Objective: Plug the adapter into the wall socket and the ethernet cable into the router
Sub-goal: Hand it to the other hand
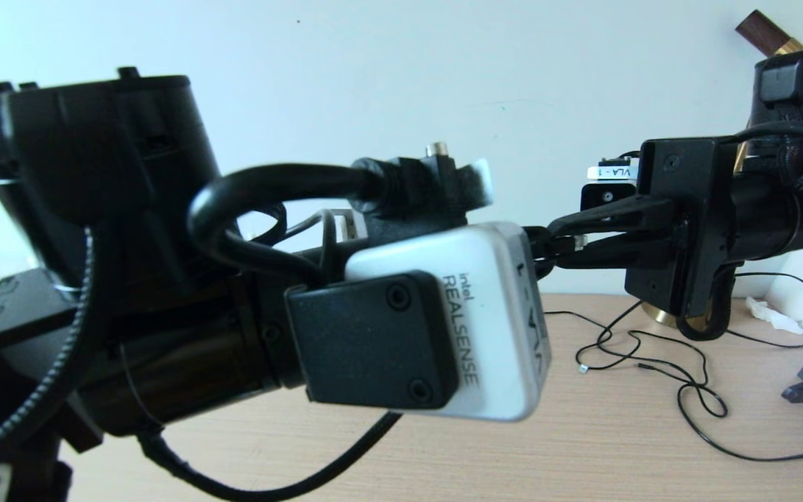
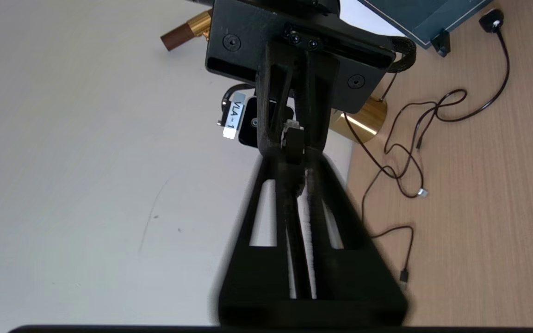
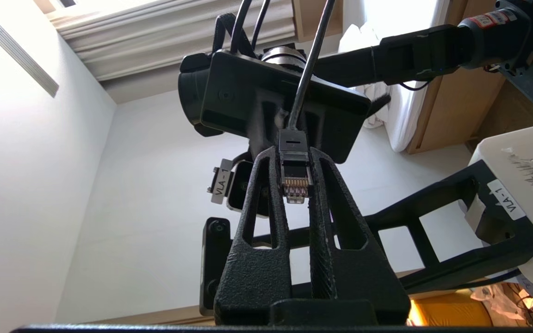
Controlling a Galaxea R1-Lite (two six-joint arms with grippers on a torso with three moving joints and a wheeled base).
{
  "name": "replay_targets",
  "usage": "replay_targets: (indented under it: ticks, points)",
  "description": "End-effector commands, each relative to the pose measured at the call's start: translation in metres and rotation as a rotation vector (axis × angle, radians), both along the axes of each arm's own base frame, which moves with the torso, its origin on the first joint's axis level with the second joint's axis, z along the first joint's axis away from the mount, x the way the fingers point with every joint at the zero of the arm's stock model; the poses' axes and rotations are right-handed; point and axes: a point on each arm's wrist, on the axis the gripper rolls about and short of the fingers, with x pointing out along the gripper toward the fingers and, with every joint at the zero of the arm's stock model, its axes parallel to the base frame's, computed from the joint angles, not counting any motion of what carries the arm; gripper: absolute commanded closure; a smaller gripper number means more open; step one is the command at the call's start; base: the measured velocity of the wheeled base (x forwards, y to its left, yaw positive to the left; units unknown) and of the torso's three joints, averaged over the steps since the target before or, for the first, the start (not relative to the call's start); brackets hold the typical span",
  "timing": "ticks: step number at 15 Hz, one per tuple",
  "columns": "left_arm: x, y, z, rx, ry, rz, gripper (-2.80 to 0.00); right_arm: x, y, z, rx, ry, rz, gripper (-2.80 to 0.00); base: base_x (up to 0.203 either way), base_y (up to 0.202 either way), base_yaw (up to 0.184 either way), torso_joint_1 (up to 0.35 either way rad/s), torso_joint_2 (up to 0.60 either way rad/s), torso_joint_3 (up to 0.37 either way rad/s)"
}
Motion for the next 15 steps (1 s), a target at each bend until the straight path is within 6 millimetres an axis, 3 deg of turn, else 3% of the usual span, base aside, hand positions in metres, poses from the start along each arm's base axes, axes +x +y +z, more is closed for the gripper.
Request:
replay_targets:
  ticks: [1, 15]
  points:
    - [-0.0005, 0.0006, 0.0013, -0.003, -0.009, -0.001, -2.80, -0.0007, -0.0001, 0.0006, 0.001, 0.007, 0.007, 0.00, 0.000, 0.000, 0.000, 0.000, 0.00, 0.000]
    - [0.0026, -0.0020, 0.0004, -0.006, -0.010, 0.002, -2.80, -0.0044, 0.0012, 0.0010, 0.001, 0.007, 0.016, 0.00, 0.000, 0.000, 0.000, 0.000, 0.00, 0.000]
